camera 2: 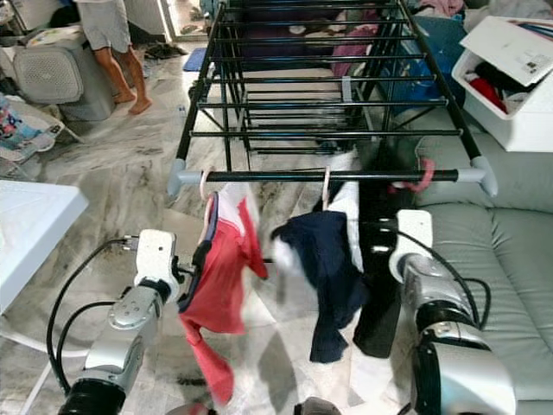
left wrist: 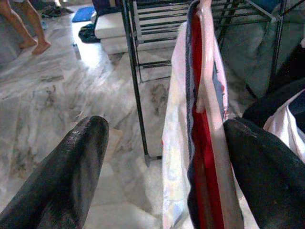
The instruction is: Hang hanger
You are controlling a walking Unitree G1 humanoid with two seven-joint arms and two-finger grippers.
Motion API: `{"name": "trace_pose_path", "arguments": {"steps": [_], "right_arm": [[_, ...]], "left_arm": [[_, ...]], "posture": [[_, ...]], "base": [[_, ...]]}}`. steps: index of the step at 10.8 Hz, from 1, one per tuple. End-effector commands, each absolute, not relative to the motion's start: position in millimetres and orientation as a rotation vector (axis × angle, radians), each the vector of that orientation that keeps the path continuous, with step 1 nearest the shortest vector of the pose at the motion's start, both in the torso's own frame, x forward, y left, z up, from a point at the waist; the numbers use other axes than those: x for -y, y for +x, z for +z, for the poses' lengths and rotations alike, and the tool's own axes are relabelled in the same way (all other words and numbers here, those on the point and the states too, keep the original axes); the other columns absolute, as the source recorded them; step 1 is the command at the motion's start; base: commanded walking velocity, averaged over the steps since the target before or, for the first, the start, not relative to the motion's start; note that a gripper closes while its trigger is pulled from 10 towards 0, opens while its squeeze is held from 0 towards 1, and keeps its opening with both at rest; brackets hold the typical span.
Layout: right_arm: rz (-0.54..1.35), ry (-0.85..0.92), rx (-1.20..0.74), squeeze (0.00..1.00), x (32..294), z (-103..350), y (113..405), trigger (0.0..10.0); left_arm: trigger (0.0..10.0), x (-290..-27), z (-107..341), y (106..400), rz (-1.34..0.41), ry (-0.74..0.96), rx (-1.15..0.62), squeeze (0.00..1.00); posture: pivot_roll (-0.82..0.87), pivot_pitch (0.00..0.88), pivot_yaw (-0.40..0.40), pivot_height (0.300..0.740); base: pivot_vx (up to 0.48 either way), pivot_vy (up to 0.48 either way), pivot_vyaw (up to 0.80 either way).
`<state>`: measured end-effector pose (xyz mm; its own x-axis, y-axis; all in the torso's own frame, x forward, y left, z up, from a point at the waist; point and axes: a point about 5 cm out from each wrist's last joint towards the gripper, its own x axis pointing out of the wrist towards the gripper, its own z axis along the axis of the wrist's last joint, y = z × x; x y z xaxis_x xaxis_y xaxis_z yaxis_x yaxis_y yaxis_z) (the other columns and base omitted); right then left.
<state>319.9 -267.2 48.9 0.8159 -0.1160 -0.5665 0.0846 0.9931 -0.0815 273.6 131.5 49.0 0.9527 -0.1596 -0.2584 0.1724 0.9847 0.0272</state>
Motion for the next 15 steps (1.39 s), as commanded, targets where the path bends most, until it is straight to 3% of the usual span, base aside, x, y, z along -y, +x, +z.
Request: {"name": "trace_pose_path", "arguments": {"steps": [1, 3, 6, 7, 8, 15], "right_arm": [[-0.109, -0.071, -0.583, 0.00, 266.6, 56.4, 326.3, 10.0], [-0.185, -0.051, -0.610, 0.00, 282.7, 50.3, 315.8, 10.0], [-0.231, -0.032, -0.631, 0.00, 286.7, 43.2, 309.0, 10.0], [-0.226, -0.008, -0.631, 0.18, 284.9, 41.4, 308.2, 10.0], [-0.226, -0.003, -0.625, 1.00, 284.2, 40.9, 308.0, 10.0], [-0.270, -0.172, -0.330, 1.00, 287.8, 53.3, 294.3, 10.0]], "left_arm": [[10.0, -131.8, 51.9, 275.7, -0.165, 0.062, -0.255, 0.00], [10.0, -130.4, 49.8, 275.3, -0.176, 0.065, -0.270, 0.00], [10.0, -126.6, 49.9, 278.1, -0.188, 0.065, -0.272, 0.00], [10.0, -125.5, 49.9, 277.8, -0.191, 0.066, -0.272, 0.00], [10.0, -126.0, 49.6, 277.8, -0.186, 0.071, -0.274, 0.00], [10.0, -126.2, 46.0, 273.0, -0.170, 0.042, -0.271, 0.00]], "posture": [[0.00, 0.000, 0.022, 0.740], [-0.01, 0.000, 0.023, 0.740], [-0.02, 0.000, 0.035, 0.740], [-0.02, 0.000, 0.035, 0.740], [-0.02, 0.000, 0.035, 0.740], [-0.05, 0.000, 0.052, 0.740]], "base": [[0.000, 0.000, 0.00], [0.000, 0.000, 0.00], [0.000, 0.000, 0.00], [0.000, 0.000, 0.00], [0.000, 0.000, 0.00], [0.000, 0.000, 0.00]]}}
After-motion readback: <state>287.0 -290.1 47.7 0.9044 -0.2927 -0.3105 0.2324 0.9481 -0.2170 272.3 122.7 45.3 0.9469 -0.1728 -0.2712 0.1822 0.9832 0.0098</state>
